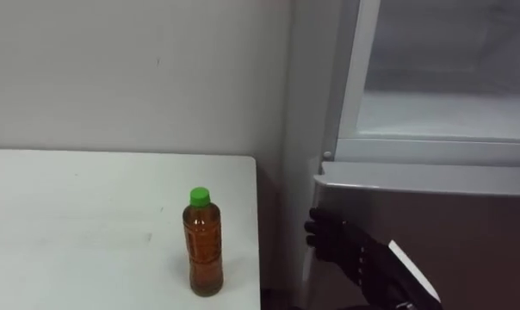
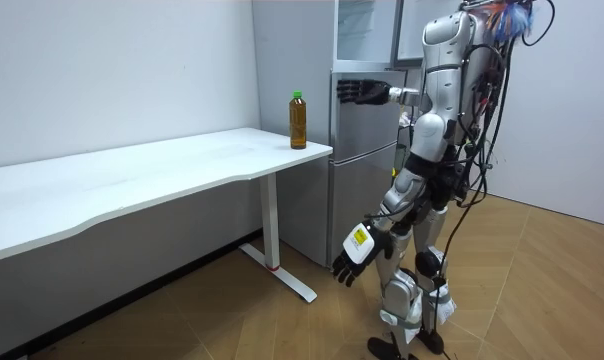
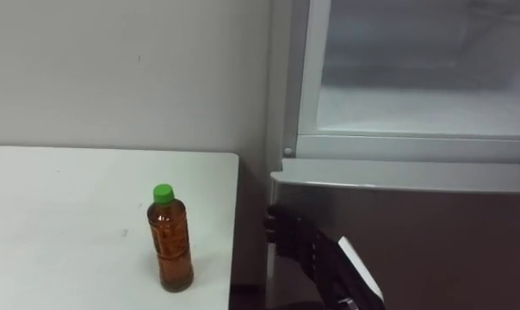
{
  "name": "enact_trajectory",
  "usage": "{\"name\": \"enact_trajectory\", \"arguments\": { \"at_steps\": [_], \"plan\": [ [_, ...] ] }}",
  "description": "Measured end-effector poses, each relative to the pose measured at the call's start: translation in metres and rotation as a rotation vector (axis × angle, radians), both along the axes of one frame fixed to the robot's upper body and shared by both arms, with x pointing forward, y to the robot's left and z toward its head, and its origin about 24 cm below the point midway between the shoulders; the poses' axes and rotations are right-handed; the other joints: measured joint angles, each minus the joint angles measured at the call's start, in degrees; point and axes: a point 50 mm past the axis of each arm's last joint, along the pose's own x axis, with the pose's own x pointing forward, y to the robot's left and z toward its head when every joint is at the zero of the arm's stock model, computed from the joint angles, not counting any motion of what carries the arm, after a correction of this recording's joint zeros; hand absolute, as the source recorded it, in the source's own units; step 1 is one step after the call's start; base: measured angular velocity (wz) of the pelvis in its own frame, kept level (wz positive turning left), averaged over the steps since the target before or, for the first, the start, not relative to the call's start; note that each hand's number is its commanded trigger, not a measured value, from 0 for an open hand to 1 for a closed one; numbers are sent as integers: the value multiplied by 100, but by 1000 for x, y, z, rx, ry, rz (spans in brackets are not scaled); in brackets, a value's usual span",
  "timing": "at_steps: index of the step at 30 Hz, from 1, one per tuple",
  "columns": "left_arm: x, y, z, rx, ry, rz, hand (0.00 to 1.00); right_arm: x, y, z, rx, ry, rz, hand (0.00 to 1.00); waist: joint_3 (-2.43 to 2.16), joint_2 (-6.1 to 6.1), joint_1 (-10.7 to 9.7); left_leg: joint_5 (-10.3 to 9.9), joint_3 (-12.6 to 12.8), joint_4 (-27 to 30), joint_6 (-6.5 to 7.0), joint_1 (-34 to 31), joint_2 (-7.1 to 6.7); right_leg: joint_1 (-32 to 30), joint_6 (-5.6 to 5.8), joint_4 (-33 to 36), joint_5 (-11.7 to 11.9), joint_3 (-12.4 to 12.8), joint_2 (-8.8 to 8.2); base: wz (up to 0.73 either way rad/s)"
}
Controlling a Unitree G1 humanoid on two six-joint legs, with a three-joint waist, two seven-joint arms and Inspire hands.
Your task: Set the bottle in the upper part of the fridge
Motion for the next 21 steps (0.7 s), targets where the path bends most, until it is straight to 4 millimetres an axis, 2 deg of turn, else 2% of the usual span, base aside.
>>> {"name": "enact_trajectory", "arguments": {
  "at_steps": [3, 5, 13, 19, 21],
  "plan": [
    [0, 1, 0, 4, 6, 1, 0, 5, 5, 17, 15, -86, 21, 0, -2, -27, 15, -3, -66, -3, 5, 3, -14, 67, 16, -61, 9, -24, 4, 11],
    [0, 1, 0, 7, 9, 2, 0, 6, 6, 20, 22, -105, 21, 0, -2, -27, 20, -4, -122, -5, 6, 6, -25, 101, 21, -89, 12, -66, 2, 15],
    [1, 1, -1, -4, 24, -2, 0, 6, 7, 18, 28, -101, 25, 0, 29, -40, 179, -3, -159, -2, 6, -16, -30, 140, 22, -131, 8, -231, -22, 7],
    [10, 0, -1, -1, 20, -12, 0, 15, 29, 32, 61, -153, 90, 0, 42, -52, 257, 0, -174, -21, 8, -43, -46, 132, 26, -170, 7, -302, -36, 4],
    [12, 0, 0, 0, 16, -13, 0, 16, 35, 33, 57, -157, 115, 0, 35, -74, 300, 3, -266, -24, 12, -67, -79, 136, 48, -170, -8, -355, -53, 15]
  ]
}}
